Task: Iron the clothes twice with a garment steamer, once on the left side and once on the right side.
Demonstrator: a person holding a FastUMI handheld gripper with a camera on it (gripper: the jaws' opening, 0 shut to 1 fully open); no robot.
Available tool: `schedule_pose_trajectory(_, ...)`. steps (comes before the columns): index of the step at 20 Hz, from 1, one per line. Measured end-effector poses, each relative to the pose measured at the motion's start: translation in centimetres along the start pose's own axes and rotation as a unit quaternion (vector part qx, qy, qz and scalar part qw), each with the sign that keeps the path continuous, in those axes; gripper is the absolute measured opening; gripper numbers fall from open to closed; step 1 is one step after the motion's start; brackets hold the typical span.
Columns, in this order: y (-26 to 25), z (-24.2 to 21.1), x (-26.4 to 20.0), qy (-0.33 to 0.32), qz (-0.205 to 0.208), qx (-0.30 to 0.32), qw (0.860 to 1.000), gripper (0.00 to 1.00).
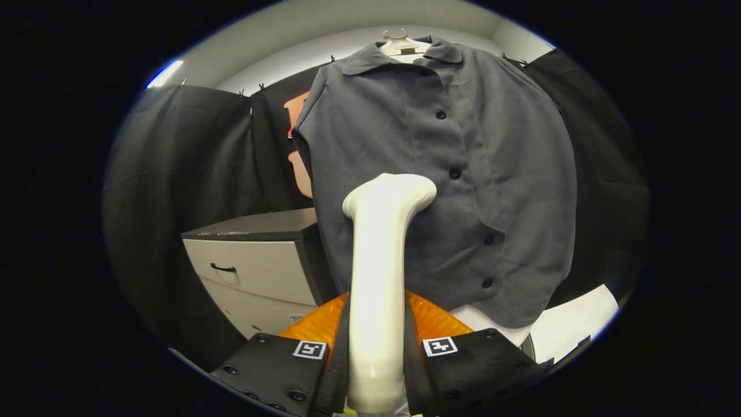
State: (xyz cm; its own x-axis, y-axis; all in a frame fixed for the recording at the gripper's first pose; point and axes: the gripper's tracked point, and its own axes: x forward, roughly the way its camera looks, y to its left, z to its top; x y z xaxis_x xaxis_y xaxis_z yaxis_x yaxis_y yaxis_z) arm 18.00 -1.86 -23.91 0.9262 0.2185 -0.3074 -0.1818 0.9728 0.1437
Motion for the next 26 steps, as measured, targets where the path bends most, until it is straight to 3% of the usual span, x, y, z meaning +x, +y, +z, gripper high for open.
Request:
schedule_pose_trajectory(8,-0.1,-4.4,-0.4,0.028,-0.003,-0.003,1.000,0.46)
schedule_pose_trajectory(15,-0.2,-5.0,-2.2,0.031,0.000,-0.011,0.999,0.46)
schedule_pose_trajectory(20,-0.2,-2.6,-5.8,0.006,0.005,-0.009,1.000,0.46)
schedule_pose_trajectory(26,-2.3,4.0,-10.0,-0.056,-0.011,-0.001,0.998,0.46)
